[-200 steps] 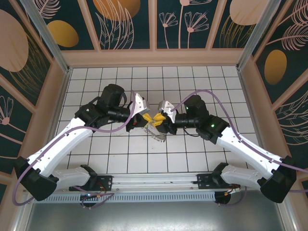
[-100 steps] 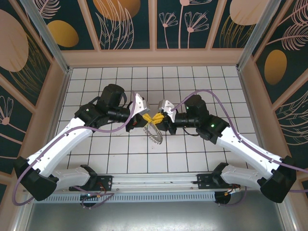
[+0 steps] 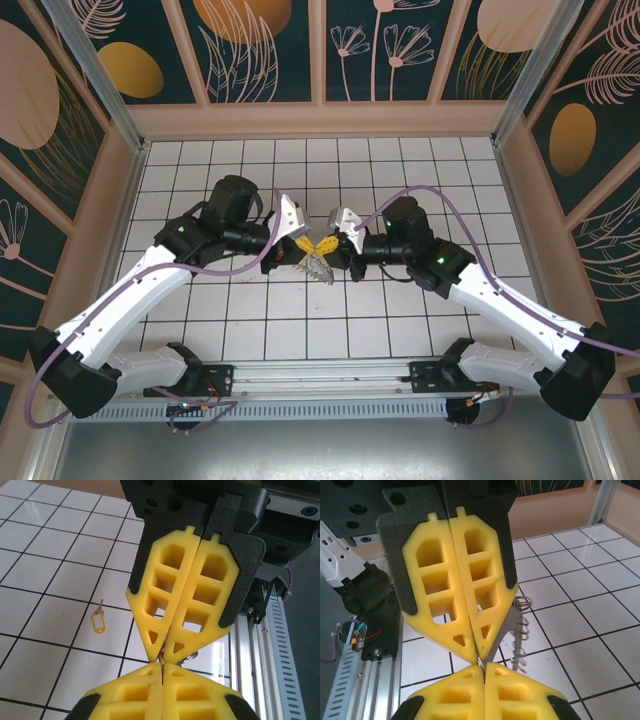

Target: Put the keys on the keyring

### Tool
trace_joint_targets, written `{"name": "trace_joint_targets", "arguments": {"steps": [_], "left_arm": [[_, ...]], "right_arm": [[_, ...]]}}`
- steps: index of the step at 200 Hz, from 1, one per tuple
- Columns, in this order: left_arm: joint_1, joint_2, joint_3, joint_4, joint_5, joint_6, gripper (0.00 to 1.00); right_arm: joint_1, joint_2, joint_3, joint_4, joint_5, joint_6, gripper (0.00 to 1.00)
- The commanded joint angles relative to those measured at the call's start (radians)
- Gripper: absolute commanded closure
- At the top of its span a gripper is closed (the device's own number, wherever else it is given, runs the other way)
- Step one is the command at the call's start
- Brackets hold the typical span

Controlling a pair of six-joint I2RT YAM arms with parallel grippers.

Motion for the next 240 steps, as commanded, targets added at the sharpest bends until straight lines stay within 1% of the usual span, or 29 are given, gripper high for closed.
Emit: {"name": "trace_joint_targets", "arguments": {"steps": [1, 10, 24, 36, 60, 87, 111, 174, 196, 220, 232, 240], "left_arm": [[-0.014, -0.084, -0.052, 0.145, 0.066, -0.070, 0.73], [-0.014, -0.117, -0.095, 0.201, 0.066, -0.106, 0.67], [-0.014, -0.167, -0.161, 0.301, 0.071, -0.166, 0.65], [-0.014, -0.202, -0.203, 0.377, 0.080, -0.217, 0.65], [-0.014, -0.258, -0.278, 0.503, 0.088, -0.298, 0.70], [-0.014, -0.270, -0.284, 0.541, 0.091, -0.319, 0.72], [-0.013, -0.253, -0.280, 0.582, 0.108, -0.333, 0.70], [-0.014, -0.189, -0.273, 0.661, 0.145, -0.348, 0.70], [-0.013, -0.178, -0.273, 0.685, 0.154, -0.354, 0.77], [-0.014, -0.169, -0.280, 0.716, 0.174, -0.370, 0.90], [-0.016, -0.155, -0.283, 0.725, 0.190, -0.377, 1.00], [-0.015, -0.150, -0.285, 0.719, 0.190, -0.373, 1.00]], "right_arm": [[-0.007, -0.056, -0.020, 0.126, -0.036, 0.035, 1.00], [-0.019, -0.077, -0.033, 0.157, -0.062, 0.059, 1.00], [-0.037, -0.108, -0.057, 0.224, -0.100, 0.101, 1.00], [-0.049, -0.132, -0.081, 0.282, -0.127, 0.139, 1.00], [-0.073, -0.174, -0.141, 0.443, -0.177, 0.241, 1.00], [-0.079, -0.181, -0.191, 0.588, -0.203, 0.332, 1.00], [-0.078, -0.176, -0.207, 0.626, -0.203, 0.354, 1.00], [-0.079, -0.173, -0.217, 0.637, -0.199, 0.365, 1.00], [-0.079, -0.167, -0.225, 0.648, -0.198, 0.369, 1.00], [-0.079, -0.159, -0.227, 0.652, -0.197, 0.369, 1.00], [-0.078, -0.154, -0.226, 0.653, -0.199, 0.368, 1.00], [-0.078, -0.153, -0.225, 0.652, -0.199, 0.367, 1.00]]}}
